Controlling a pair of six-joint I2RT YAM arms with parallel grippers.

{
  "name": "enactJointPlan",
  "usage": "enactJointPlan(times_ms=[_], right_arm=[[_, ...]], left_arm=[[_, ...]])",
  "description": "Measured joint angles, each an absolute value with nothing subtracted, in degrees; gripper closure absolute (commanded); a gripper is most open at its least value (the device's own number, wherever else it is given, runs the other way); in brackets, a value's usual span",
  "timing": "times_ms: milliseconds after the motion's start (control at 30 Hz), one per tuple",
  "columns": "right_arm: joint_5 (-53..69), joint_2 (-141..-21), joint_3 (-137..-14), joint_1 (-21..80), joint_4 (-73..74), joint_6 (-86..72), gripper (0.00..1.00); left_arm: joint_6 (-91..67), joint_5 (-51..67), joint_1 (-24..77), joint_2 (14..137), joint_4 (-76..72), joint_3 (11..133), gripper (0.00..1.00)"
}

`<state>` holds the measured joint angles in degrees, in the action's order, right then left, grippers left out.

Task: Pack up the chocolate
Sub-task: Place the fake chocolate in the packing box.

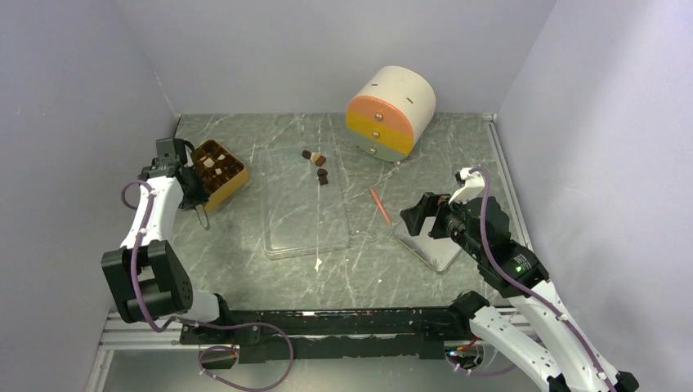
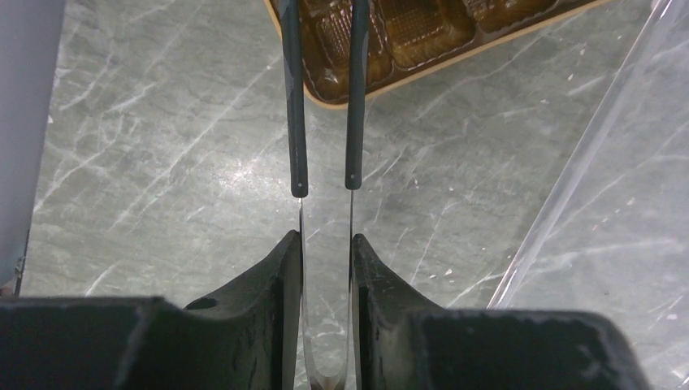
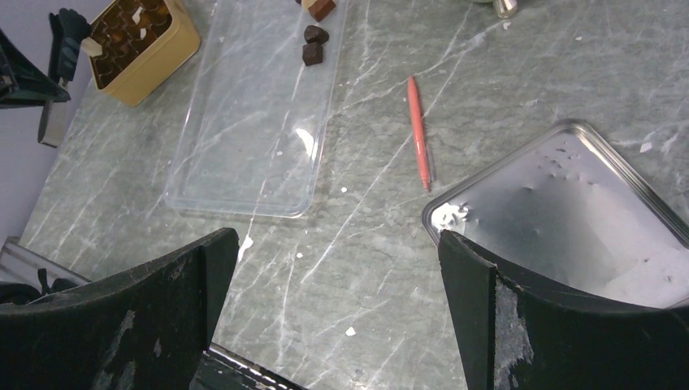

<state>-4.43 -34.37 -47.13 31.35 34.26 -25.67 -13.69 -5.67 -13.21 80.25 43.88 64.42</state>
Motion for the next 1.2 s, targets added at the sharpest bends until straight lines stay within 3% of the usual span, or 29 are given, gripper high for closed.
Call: enactJointPlan(times_ms=[667, 867, 1200], right_arm=[[-4.4, -34.3, -47.1, 31.4, 34.3, -25.7, 0.00], [-4.5, -34.3, -47.2, 31.4, 34.3, -25.7, 0.00], [-4.5, -35.0, -47.2, 31.4, 34.3, -25.6, 0.00]], left_arm=[[-14.3, -5.4, -13.2, 82.1, 42.9, 61.5, 0.74], [-14.3, -5.4, -13.2, 82.4, 42.6, 61.5, 0.66], [-14.3, -5.4, -13.2, 82.6, 42.6, 61.5, 0.63]])
